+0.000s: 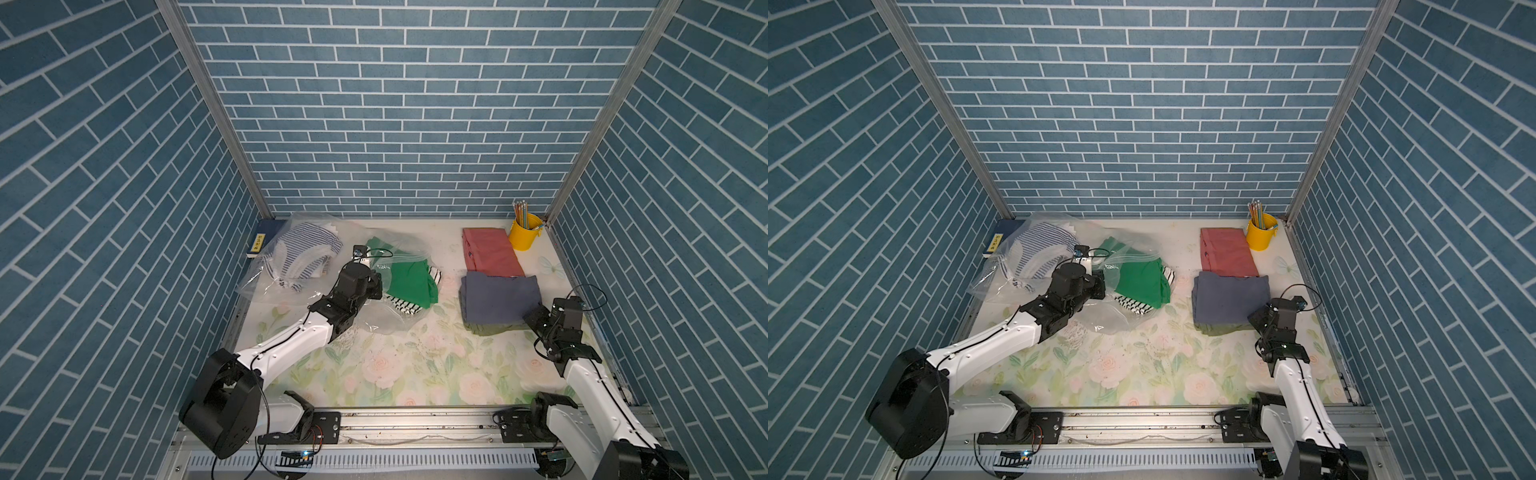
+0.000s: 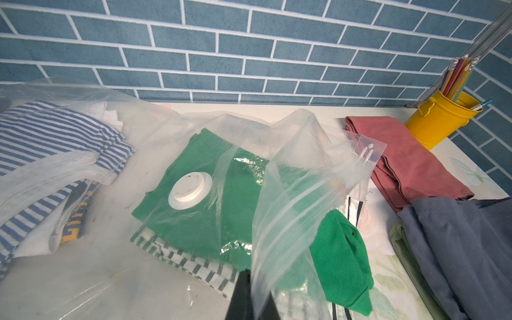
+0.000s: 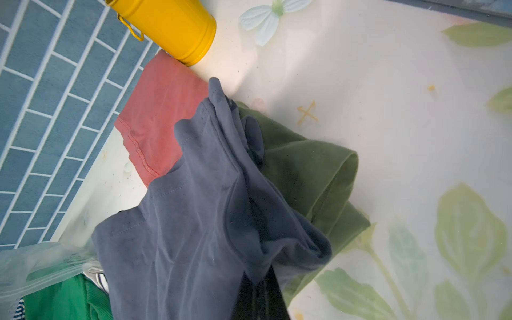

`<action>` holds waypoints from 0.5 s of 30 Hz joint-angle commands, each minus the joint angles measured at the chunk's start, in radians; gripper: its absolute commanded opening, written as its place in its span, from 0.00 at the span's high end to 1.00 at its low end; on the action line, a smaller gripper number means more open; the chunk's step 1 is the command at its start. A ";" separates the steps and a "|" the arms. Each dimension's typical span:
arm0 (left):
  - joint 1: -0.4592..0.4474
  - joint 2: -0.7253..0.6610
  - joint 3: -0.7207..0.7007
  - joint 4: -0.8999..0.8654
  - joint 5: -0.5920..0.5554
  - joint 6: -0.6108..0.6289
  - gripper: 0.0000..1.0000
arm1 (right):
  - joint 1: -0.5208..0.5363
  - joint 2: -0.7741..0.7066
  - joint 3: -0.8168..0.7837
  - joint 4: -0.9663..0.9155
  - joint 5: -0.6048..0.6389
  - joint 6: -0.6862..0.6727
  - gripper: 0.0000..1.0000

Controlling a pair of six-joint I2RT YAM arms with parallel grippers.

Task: Take the tank top out of the vacuum bag
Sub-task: Adjust the tank top at the center of the board.

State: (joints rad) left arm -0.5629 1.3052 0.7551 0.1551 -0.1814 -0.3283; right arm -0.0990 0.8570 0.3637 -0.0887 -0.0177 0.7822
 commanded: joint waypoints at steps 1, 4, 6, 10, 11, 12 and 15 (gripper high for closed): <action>0.011 -0.015 0.009 0.016 -0.010 0.002 1.00 | -0.038 0.025 0.017 0.076 -0.031 -0.095 1.00; 0.010 -0.015 0.009 0.014 -0.014 0.006 1.00 | -0.054 0.054 0.054 0.099 -0.051 -0.153 1.00; 0.011 -0.014 0.010 0.014 -0.015 0.007 1.00 | -0.058 0.071 0.077 0.085 -0.051 -0.168 1.00; 0.010 -0.014 0.010 0.010 -0.020 0.010 1.00 | -0.056 0.022 0.104 0.002 -0.045 -0.188 0.45; 0.010 -0.011 0.011 0.009 -0.020 0.011 1.00 | -0.055 -0.006 0.105 -0.013 -0.045 -0.192 0.37; 0.011 -0.010 0.014 0.008 -0.019 0.012 1.00 | -0.055 -0.044 0.104 -0.022 -0.051 -0.196 0.32; 0.009 -0.003 0.019 0.005 -0.005 0.014 1.00 | -0.046 -0.119 0.105 -0.028 -0.129 -0.185 0.24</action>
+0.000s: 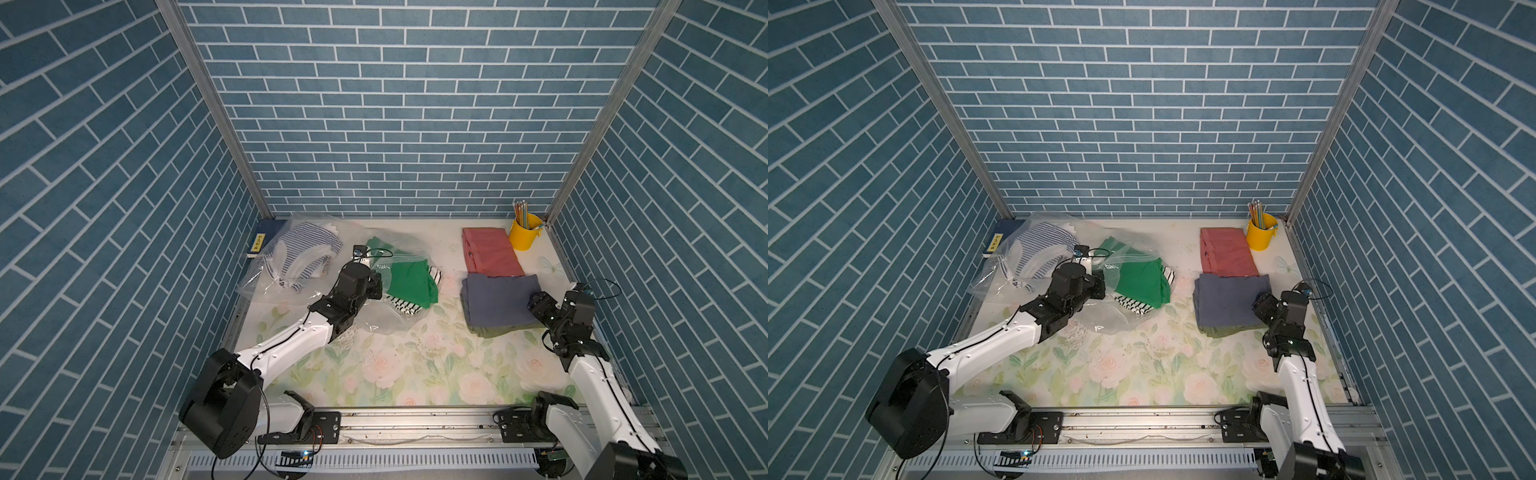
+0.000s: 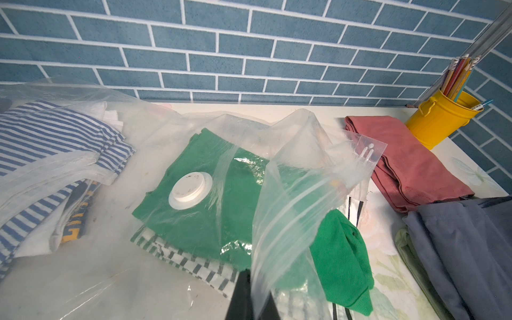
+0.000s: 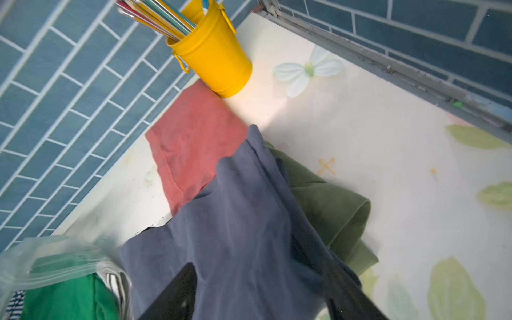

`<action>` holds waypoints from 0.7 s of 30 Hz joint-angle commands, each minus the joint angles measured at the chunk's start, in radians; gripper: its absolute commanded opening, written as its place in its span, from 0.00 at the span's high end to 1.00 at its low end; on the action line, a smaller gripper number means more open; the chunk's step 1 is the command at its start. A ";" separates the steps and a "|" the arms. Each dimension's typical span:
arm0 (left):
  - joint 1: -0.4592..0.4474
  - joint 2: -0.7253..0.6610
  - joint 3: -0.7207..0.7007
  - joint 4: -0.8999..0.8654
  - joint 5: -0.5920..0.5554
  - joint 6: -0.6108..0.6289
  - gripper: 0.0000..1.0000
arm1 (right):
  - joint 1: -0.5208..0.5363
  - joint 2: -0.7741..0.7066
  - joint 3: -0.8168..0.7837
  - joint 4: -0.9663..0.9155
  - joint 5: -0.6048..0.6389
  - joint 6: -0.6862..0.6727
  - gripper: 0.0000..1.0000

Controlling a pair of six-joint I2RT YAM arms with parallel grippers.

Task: Take the tank top out of the vacuum bag
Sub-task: Adjust the tank top at the center of the board, then take out the tank top from the vacuum bag.

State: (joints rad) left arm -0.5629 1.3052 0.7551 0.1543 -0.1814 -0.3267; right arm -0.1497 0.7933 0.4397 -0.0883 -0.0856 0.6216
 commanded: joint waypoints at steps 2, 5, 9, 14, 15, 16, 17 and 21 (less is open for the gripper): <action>0.011 -0.001 0.024 -0.002 -0.001 0.015 1.00 | 0.030 -0.065 0.037 -0.029 -0.108 -0.009 0.22; 0.010 -0.002 0.029 -0.020 -0.004 0.030 1.00 | 0.125 -0.051 0.056 -0.022 -0.110 0.006 0.21; 0.011 -0.011 0.022 -0.070 -0.014 0.055 1.00 | 0.297 0.017 0.075 0.055 -0.058 0.029 0.21; 0.010 -0.030 0.003 -0.105 -0.007 0.074 1.00 | 0.507 0.186 0.108 0.198 0.004 0.050 0.22; 0.011 -0.029 0.000 -0.104 -0.009 0.075 1.00 | 0.549 0.231 0.118 0.235 0.030 0.053 0.21; 0.010 -0.029 -0.003 -0.097 -0.007 0.075 1.00 | 0.579 0.272 0.127 0.266 0.040 0.058 0.21; 0.011 -0.026 -0.004 -0.090 -0.007 0.073 1.00 | 0.613 0.325 0.141 0.304 0.047 0.064 0.21; 0.010 -0.009 0.003 -0.080 0.009 0.073 1.00 | 0.728 0.543 0.236 0.407 0.060 0.054 0.21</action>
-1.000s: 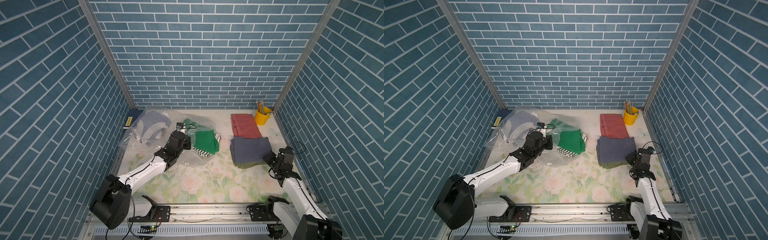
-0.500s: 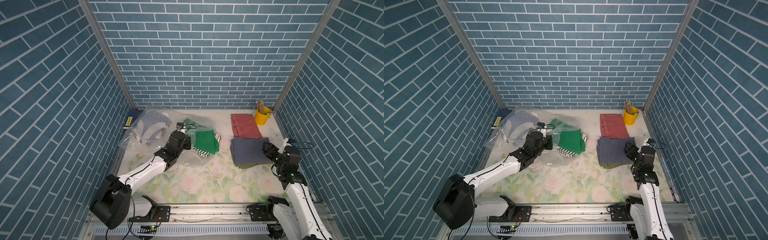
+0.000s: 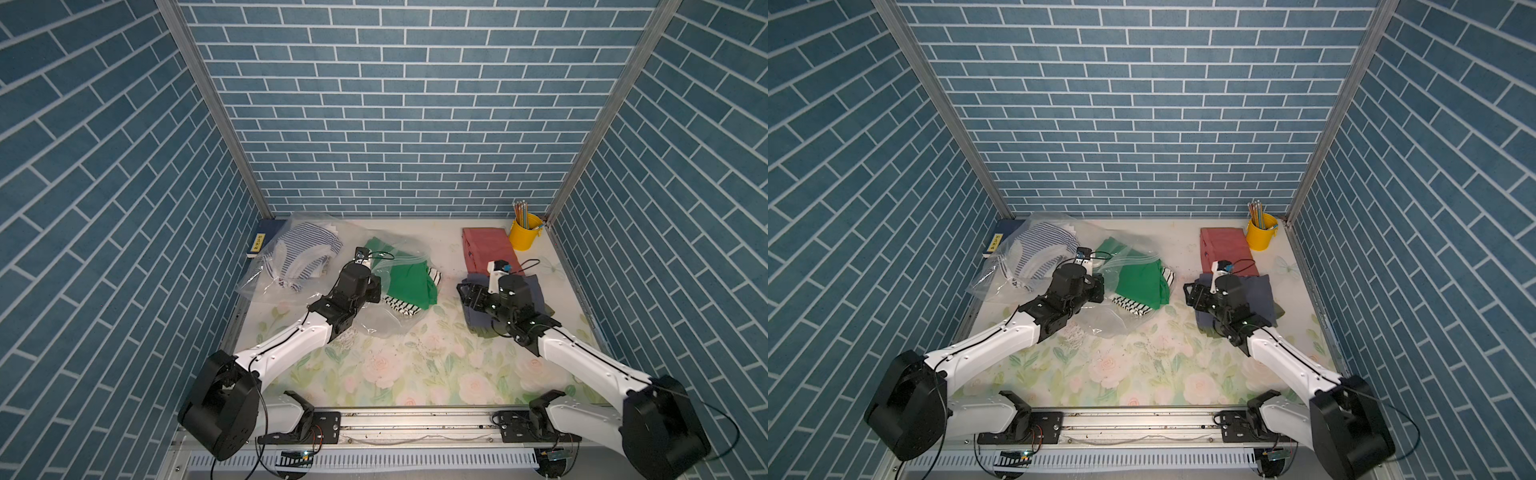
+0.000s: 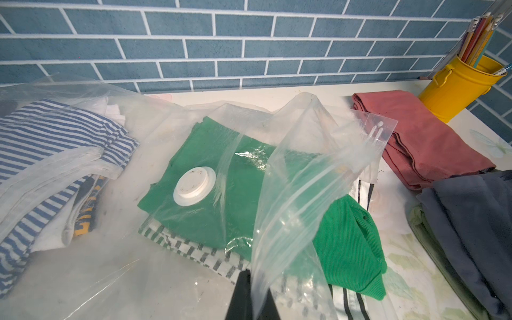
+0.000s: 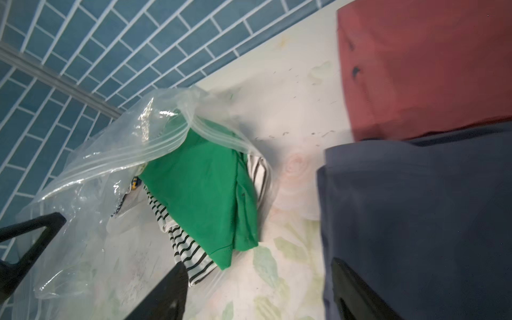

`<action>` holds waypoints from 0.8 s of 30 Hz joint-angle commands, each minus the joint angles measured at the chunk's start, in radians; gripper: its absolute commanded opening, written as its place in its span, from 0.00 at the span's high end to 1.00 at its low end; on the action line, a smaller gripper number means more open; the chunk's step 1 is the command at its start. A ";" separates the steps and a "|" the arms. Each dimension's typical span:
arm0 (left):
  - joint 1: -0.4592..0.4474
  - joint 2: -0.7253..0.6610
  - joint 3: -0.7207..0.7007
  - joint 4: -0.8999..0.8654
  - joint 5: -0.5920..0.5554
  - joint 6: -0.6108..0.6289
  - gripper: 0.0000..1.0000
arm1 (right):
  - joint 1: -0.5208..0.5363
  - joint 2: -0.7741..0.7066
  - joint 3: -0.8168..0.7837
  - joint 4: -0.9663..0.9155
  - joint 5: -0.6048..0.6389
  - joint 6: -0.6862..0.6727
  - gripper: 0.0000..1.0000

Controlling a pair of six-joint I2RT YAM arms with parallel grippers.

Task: Take the tank top out of the vacuum bag
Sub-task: Take out the tank top from the vacuum bag.

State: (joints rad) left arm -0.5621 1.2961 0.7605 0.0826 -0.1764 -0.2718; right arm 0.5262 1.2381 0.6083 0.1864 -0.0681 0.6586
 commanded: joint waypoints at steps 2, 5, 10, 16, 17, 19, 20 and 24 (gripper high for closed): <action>0.010 0.006 -0.001 -0.006 0.004 0.019 1.00 | 0.084 0.190 0.122 0.166 0.039 0.012 0.21; 0.010 0.010 0.001 -0.006 0.004 0.023 1.00 | 0.111 0.314 0.188 0.223 0.010 0.013 0.22; 0.009 0.009 0.000 -0.006 -0.005 0.024 1.00 | 0.113 0.469 0.274 0.279 -0.058 0.031 0.25; 0.010 0.010 0.000 -0.004 -0.006 0.025 1.00 | 0.089 0.578 0.318 0.261 -0.061 0.043 0.23; 0.009 0.012 0.001 -0.004 -0.004 0.025 1.00 | 0.085 0.589 0.318 0.261 -0.063 0.047 0.23; 0.009 0.013 0.001 -0.002 -0.002 0.025 1.00 | 0.075 0.604 0.320 0.262 -0.065 0.046 0.21; 0.010 0.012 0.002 -0.001 -0.001 0.024 1.00 | 0.072 0.614 0.320 0.262 -0.066 0.045 0.20; 0.010 0.014 0.002 0.001 0.002 0.023 1.00 | 0.066 0.649 0.323 0.266 -0.088 0.045 0.19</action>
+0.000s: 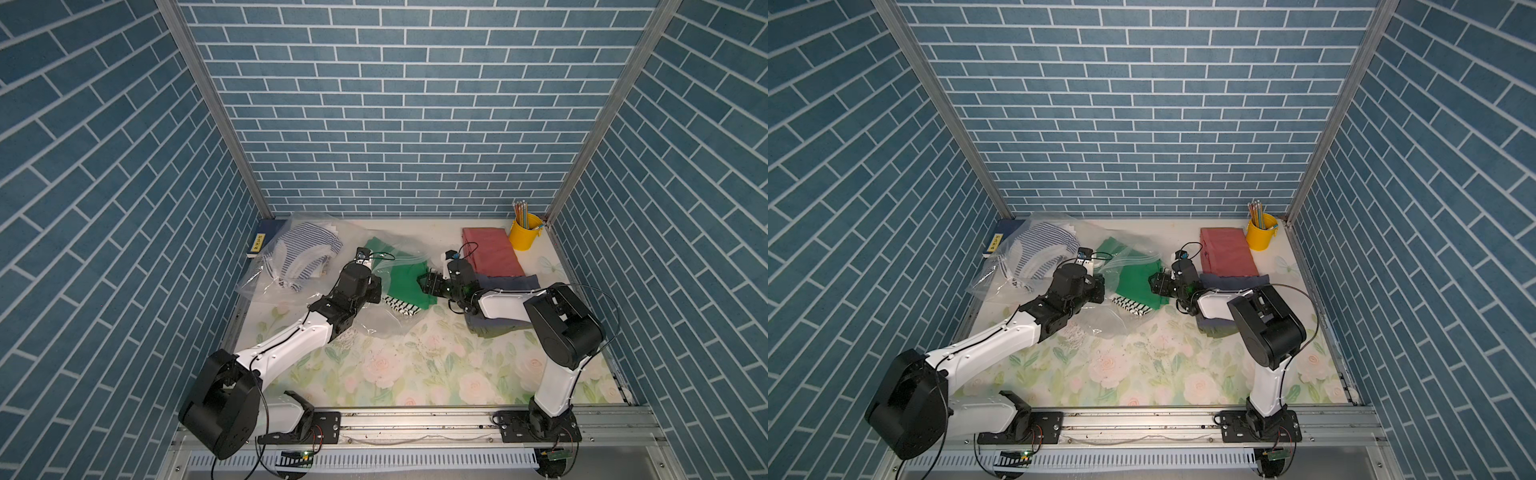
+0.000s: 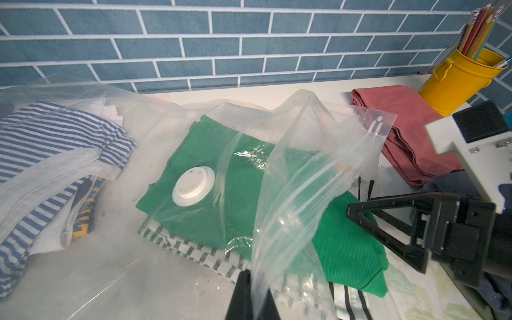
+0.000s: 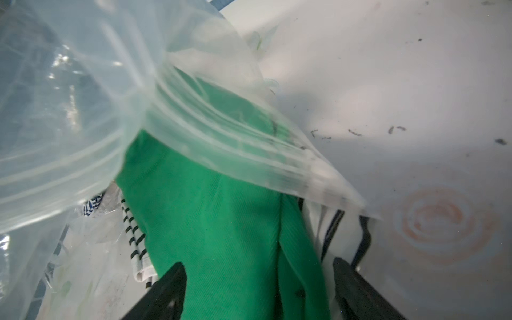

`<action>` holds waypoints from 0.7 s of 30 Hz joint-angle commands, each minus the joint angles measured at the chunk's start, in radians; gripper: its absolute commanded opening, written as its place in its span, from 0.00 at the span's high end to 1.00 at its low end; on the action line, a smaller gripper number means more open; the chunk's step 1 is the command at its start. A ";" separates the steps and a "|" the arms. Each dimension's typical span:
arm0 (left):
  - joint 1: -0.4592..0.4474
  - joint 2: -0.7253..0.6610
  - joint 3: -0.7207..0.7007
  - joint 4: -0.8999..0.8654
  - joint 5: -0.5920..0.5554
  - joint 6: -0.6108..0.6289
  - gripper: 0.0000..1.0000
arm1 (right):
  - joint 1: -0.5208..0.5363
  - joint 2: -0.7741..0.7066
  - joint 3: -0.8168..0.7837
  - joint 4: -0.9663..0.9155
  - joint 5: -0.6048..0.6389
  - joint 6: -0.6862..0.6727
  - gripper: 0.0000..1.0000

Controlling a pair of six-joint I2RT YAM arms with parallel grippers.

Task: Take the tank top out of the vacuum bag
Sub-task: Take out the tank top from the vacuum bag.

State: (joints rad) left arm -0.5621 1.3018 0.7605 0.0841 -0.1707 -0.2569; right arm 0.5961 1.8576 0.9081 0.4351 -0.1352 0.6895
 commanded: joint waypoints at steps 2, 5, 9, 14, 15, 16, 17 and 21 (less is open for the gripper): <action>0.010 0.009 0.002 0.000 -0.004 0.008 1.00 | -0.004 0.045 0.024 0.025 -0.034 0.016 0.18; 0.010 0.008 0.003 0.000 -0.001 0.008 1.00 | -0.005 0.063 0.031 0.056 -0.086 0.022 0.19; 0.010 0.008 0.003 0.000 -0.003 0.008 1.00 | 0.012 0.056 0.058 0.058 -0.132 0.027 0.24; 0.010 0.008 0.004 0.002 -0.007 0.009 1.00 | 0.045 0.041 0.085 0.048 -0.167 0.046 0.33; 0.009 0.009 0.005 0.003 -0.006 0.008 1.00 | 0.053 0.046 0.096 0.047 -0.170 0.050 0.34; 0.010 0.010 0.006 0.003 -0.004 0.009 1.00 | 0.059 0.052 0.106 0.044 -0.172 0.053 0.36; 0.009 0.010 0.007 0.003 -0.003 0.009 1.00 | 0.066 0.062 0.121 0.038 -0.175 0.055 0.38; 0.010 0.006 0.008 0.001 -0.011 0.011 1.00 | 0.081 0.087 0.167 -0.004 -0.180 0.054 0.48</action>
State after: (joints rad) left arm -0.5613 1.3018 0.7605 0.0841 -0.1707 -0.2569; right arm 0.6632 1.9205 1.0374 0.4469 -0.2855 0.7368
